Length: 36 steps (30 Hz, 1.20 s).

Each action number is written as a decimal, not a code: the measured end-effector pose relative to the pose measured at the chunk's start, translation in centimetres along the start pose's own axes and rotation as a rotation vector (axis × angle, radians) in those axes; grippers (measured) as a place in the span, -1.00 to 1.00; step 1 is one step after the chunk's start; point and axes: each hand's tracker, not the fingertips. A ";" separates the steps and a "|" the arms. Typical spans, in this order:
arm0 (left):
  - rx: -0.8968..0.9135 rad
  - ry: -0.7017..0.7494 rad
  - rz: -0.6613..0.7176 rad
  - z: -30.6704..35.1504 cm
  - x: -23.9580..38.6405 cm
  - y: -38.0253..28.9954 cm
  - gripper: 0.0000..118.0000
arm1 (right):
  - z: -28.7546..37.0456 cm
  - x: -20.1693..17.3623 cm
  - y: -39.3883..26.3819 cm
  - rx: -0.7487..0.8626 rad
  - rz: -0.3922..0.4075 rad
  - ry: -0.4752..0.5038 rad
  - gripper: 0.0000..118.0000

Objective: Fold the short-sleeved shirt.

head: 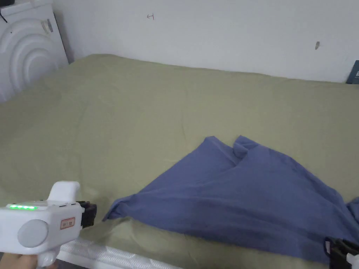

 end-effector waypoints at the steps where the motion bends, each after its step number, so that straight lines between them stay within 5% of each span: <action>1: 0.000 -0.016 -0.010 -0.2 0.0 0.1 0.09 | 0.1 -0.9 -0.1 -0.004 -0.004 0.036 -1.00; 2: -0.007 -0.029 -0.015 -0.7 0.3 0.4 0.75 | 0.1 -1.6 -0.2 -0.015 -0.010 0.061 -1.00; 3: -0.031 -0.059 -0.026 -1.3 0.5 0.6 1.00 | 0.0 -2.1 -0.2 -0.016 -0.008 0.057 -1.00; 13: -0.080 -0.073 -0.087 -7.6 3.0 2.4 0.86 | -3.5 -2.6 -0.6 -0.101 0.006 0.037 -1.00; 14: -0.081 -0.086 -0.088 -7.8 3.1 2.4 0.52 | -3.8 -2.3 -0.5 -0.111 -0.001 0.035 -1.00; 16: -0.079 -0.105 -0.097 -8.2 3.3 2.4 -0.94 | -4.3 -1.8 -0.3 -0.118 -0.009 0.025 -1.00; 25: -0.081 -0.126 -0.078 -8.2 3.0 2.9 -0.94 | -10.7 1.0 6.2 -0.093 0.011 -0.016 -1.00; 36: -0.078 -0.136 -0.045 -9.3 3.4 3.1 -0.94 | -29.1 5.7 18.6 -0.216 0.125 -0.114 -1.00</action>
